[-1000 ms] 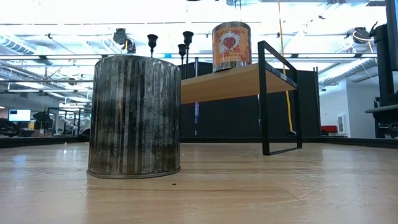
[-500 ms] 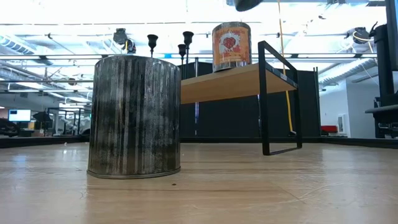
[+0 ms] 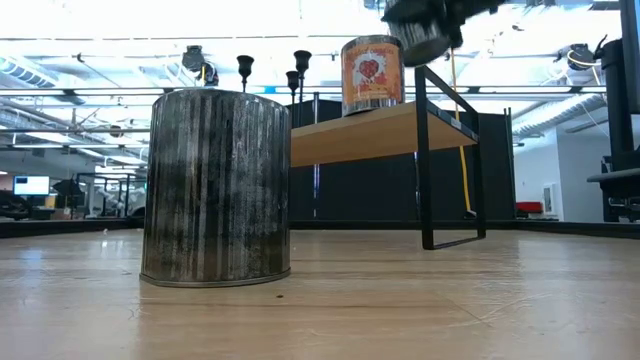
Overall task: Pick & Place candle stick holders
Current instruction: Align the orange scented candle with the other orange scented candle on the shelf
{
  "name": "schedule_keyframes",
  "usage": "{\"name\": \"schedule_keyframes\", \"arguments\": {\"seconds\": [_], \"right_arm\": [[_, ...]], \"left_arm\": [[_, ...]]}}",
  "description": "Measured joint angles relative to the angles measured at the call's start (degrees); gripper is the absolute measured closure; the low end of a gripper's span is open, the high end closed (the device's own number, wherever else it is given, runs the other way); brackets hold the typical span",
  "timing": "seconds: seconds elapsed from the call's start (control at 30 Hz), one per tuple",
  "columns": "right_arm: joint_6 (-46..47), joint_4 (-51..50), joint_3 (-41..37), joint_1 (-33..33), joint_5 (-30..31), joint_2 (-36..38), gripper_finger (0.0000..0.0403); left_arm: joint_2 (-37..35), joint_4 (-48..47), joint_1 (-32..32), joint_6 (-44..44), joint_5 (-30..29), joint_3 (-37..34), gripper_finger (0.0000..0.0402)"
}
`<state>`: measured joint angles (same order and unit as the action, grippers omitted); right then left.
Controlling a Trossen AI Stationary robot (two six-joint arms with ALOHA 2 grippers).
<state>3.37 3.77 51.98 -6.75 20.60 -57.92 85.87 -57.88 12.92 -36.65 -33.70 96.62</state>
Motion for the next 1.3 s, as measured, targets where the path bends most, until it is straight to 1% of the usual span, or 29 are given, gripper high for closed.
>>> {"name": "schedule_keyframes", "arguments": {"seconds": [0.13,0.27,0.43,0.6,0.7,0.8,0.83,0.93,1.0,1.1,1.13,1.3], "right_arm": [[3.3,8.9,-6.2,-2.9,-3.9,0.3,0.0069],[6.2,14.7,-11.0,-5.4,-7.1,-1.0,0.0069],[7.9,19.0,-14.3,-6.3,-7.4,-3.0,0.0069],[8.0,19.3,-14.9,-6.4,-7.5,-5.2,0.0069],[7.8,19.4,-14.9,-6.4,-7.5,-6.5,0.0069],[7.7,19.6,-14.9,-6.4,-7.7,-8.0,0.0069],[7.7,19.4,-14.9,-6.4,-7.7,-8.2,0.0069],[7.9,19.7,-14.9,-6.4,-8.8,-8.7,0.0069],[8.0,19.2,-14.9,-6.3,-8.8,-8.8,0.0069],[8.6,18.8,-14.9,-6.3,-8.8,-8.3,0.0067],[8.8,18.2,-14.9,-6.3,-8.8,-8.0,0.0067],[9.5,16.8,-14.9,-6.3,-8.8,-7.2,0.0068]], "left_arm": [[-0.1,2.8,-1.1,-1.0,0.0,-3.3,0.0275],[-0.1,6.1,-1.8,-2.2,0.2,-6.5,0.0275],[-0.7,9.0,-2.0,-5.1,0.6,-11.3,0.0275],[-3.6,14.0,-2.4,-6.8,0.8,-17.6,0.0275],[-6.1,22.2,-3.0,-6.5,0.9,-22.8,0.0275],[-9.2,26.1,-3.3,-6.5,1.9,-28.6,0.0275],[-9.9,29.0,-3.5,-6.4,2.3,-30.1,0.0275],[-12.6,29.7,-3.7,-7.5,2.8,-34.3,0.0275],[-13.8,32.4,-3.7,-8.1,3.0,-35.8,0.0275],[-15.4,31.8,-3.8,-9.2,3.0,-38.2,0.0275],[-15.8,33.0,-3.8,-9.6,3.0,-38.6,0.0275],[-17.5,33.3,-3.9,-10.0,3.0,-40.3,0.0275]]}}
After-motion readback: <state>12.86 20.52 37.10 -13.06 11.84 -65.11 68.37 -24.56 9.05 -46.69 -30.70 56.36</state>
